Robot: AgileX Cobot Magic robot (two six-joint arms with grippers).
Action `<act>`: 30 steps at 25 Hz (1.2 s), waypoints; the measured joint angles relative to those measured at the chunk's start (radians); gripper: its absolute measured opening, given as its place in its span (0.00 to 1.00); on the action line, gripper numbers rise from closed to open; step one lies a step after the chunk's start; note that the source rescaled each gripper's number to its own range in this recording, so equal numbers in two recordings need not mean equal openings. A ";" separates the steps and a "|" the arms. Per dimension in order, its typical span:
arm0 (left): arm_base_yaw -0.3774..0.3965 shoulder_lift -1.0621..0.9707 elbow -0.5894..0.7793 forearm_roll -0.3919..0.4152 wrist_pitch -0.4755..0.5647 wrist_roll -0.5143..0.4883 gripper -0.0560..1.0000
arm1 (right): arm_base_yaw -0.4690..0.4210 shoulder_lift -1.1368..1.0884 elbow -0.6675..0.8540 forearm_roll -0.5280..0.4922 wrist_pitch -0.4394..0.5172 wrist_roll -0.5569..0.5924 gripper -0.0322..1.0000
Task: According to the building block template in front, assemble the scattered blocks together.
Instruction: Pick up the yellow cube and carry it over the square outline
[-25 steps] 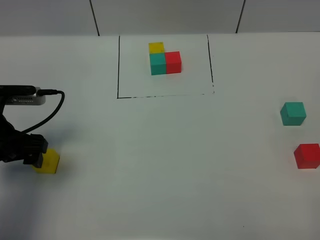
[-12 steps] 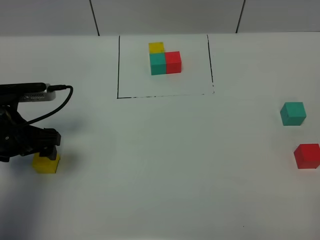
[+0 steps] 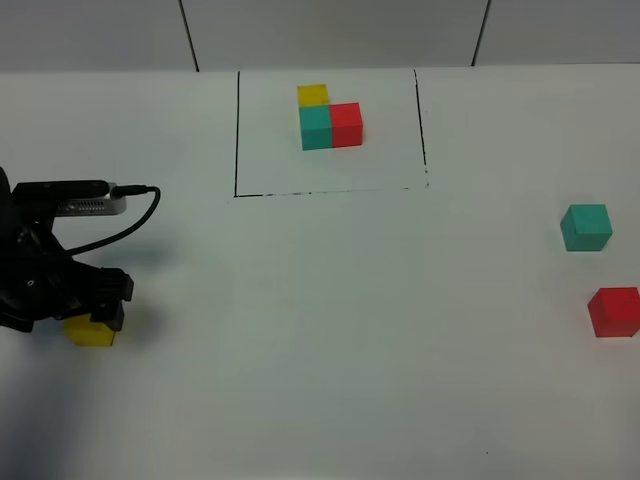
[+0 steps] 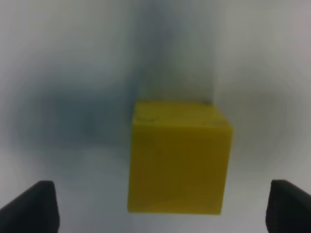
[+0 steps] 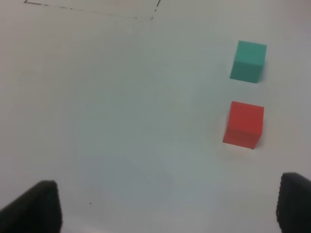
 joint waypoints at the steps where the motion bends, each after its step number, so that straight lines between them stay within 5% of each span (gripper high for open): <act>1: 0.000 0.002 0.000 -0.004 -0.006 0.002 0.96 | 0.000 0.000 0.000 0.000 0.000 0.000 0.83; 12: 0.000 0.080 0.000 -0.007 -0.049 0.007 0.92 | 0.000 0.000 0.000 0.000 0.000 0.000 0.83; 19: 0.000 0.087 0.000 -0.007 -0.090 0.007 0.73 | 0.000 0.000 0.000 0.000 0.000 0.000 0.83; 23: 0.000 0.087 0.000 -0.007 -0.091 0.007 0.50 | 0.000 0.000 0.000 0.000 0.000 -0.001 0.83; 27: 0.000 0.087 0.000 -0.007 -0.090 0.007 0.10 | 0.000 0.000 0.000 0.000 0.000 -0.001 0.83; 30: 0.000 0.087 0.000 -0.007 -0.090 0.007 0.05 | 0.000 0.000 0.000 0.000 0.000 -0.001 0.83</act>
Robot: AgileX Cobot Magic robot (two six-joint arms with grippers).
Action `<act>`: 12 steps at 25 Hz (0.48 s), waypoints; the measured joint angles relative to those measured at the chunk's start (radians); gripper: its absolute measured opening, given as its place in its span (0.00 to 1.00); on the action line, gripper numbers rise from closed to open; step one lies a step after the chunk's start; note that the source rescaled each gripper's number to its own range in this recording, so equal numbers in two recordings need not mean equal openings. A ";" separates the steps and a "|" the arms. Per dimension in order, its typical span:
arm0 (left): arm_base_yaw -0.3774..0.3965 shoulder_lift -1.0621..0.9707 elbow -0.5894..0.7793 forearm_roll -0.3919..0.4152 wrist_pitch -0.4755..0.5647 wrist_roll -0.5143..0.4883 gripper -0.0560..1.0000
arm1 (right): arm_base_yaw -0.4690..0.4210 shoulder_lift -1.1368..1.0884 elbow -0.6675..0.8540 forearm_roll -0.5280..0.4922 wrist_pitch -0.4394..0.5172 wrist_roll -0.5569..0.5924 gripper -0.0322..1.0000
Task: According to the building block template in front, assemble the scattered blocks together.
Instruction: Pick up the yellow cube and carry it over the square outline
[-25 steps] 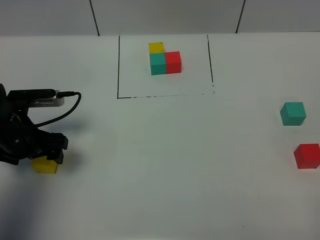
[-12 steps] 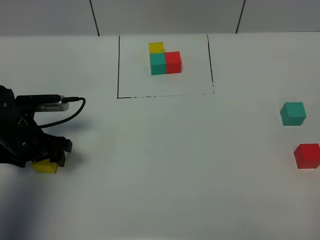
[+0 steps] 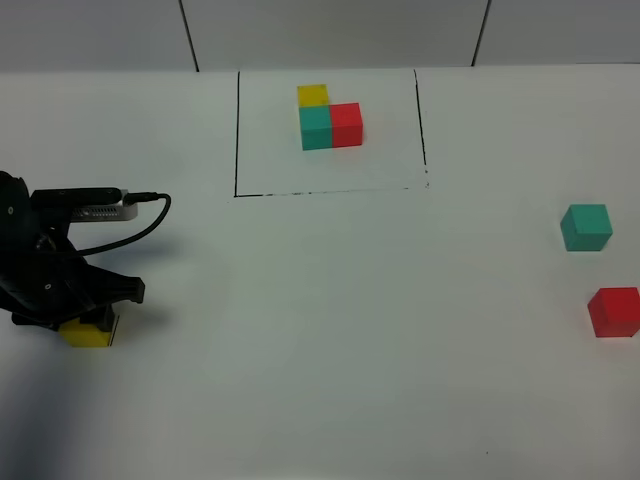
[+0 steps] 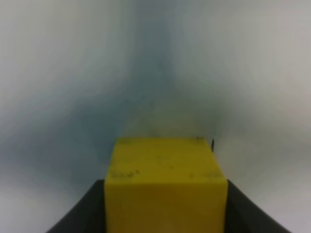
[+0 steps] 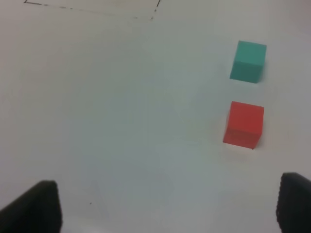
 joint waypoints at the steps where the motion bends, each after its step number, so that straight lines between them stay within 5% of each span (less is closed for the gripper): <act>1: 0.000 0.000 0.000 0.000 0.000 0.000 0.06 | 0.000 0.000 0.000 0.000 0.000 0.000 0.83; 5: 0.000 0.002 -0.014 0.000 0.026 0.038 0.06 | 0.000 0.000 0.000 0.000 0.000 0.000 0.83; 12: -0.004 0.002 -0.170 0.000 0.233 0.210 0.06 | 0.000 0.000 0.000 0.000 0.000 0.000 0.83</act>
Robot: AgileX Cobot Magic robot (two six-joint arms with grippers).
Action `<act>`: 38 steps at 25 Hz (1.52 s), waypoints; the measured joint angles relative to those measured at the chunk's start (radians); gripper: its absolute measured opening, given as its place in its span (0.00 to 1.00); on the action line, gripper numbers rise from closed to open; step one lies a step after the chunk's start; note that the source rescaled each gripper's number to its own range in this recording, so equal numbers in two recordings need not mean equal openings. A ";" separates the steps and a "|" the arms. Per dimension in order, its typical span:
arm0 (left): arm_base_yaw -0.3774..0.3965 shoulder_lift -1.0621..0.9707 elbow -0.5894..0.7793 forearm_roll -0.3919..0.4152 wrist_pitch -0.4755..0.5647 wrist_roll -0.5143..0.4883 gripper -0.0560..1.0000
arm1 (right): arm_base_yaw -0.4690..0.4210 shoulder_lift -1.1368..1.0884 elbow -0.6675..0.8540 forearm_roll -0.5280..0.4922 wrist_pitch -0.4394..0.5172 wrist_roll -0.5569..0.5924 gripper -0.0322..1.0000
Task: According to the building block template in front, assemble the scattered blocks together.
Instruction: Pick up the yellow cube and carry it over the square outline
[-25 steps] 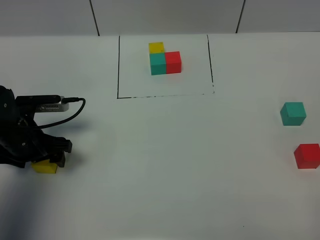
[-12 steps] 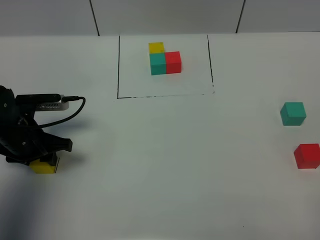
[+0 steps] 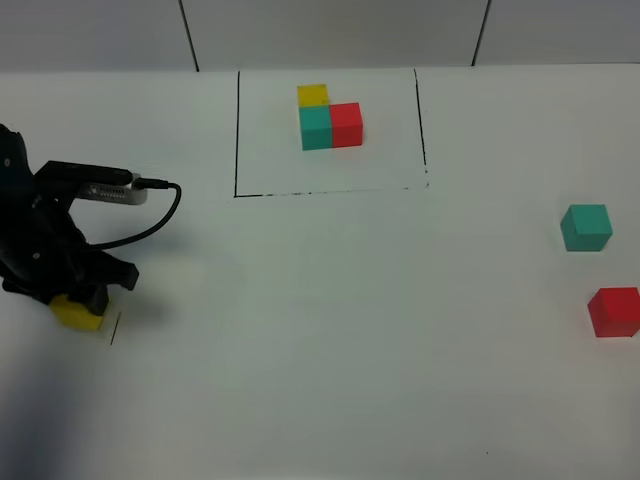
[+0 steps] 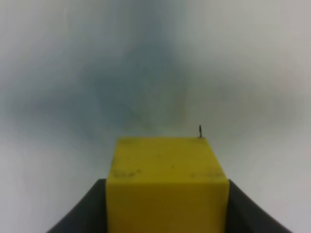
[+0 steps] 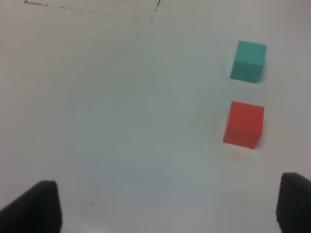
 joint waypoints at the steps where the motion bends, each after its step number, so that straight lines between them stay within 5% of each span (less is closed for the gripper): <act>1: -0.004 0.000 -0.022 0.001 0.021 0.025 0.06 | 0.000 0.000 0.000 0.000 0.000 0.000 0.83; 9: -0.150 0.094 -0.208 0.007 0.171 0.211 0.06 | 0.000 0.000 0.000 0.000 0.000 0.000 0.83; 15: -0.295 0.238 -0.460 0.101 0.327 0.240 0.06 | 0.000 0.000 0.000 0.000 0.000 0.000 0.83; 21: -0.399 0.371 -0.725 0.127 0.442 0.382 0.06 | 0.000 0.000 0.000 0.000 0.000 0.000 0.83; 38: -0.490 0.597 -1.071 0.105 0.442 0.636 0.06 | 0.000 0.000 0.000 0.000 0.000 0.001 0.83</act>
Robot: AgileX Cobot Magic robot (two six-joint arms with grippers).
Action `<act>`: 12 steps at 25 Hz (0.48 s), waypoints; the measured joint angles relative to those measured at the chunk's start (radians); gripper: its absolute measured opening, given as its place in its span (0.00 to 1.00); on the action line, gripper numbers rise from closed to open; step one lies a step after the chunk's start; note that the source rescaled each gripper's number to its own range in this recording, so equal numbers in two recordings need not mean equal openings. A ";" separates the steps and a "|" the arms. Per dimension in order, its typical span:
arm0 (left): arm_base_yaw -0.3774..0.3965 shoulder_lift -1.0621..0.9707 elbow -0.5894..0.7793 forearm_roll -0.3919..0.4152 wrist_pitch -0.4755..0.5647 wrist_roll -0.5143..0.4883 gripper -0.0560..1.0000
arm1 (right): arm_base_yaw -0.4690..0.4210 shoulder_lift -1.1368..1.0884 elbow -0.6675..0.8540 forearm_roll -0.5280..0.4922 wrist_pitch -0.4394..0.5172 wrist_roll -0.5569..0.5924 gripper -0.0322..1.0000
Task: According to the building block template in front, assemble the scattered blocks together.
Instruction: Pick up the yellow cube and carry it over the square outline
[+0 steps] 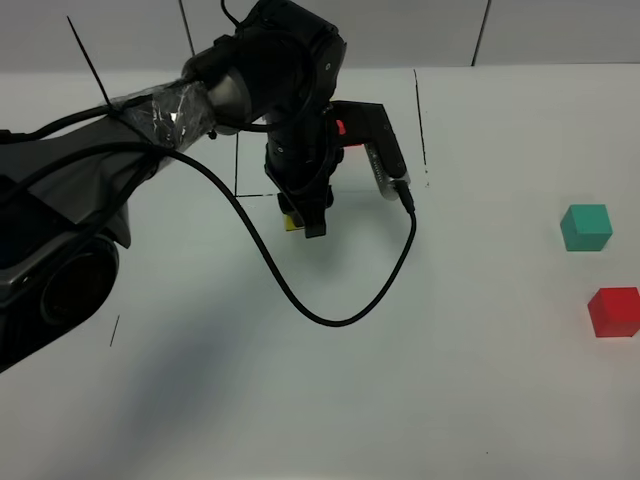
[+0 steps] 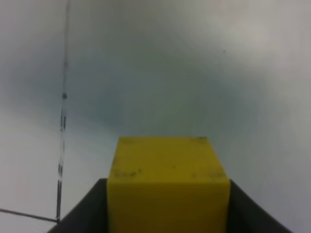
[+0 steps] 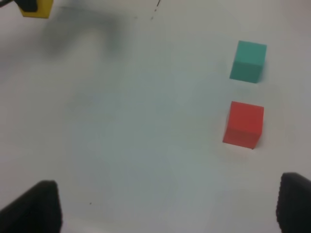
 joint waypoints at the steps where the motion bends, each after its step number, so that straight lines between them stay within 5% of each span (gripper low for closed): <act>1: -0.007 0.005 -0.012 -0.001 0.000 0.007 0.06 | 0.000 0.000 0.000 0.000 0.000 0.000 0.83; 12: -0.042 0.101 -0.121 -0.051 0.000 0.066 0.06 | 0.000 0.000 0.000 0.000 0.000 0.000 0.83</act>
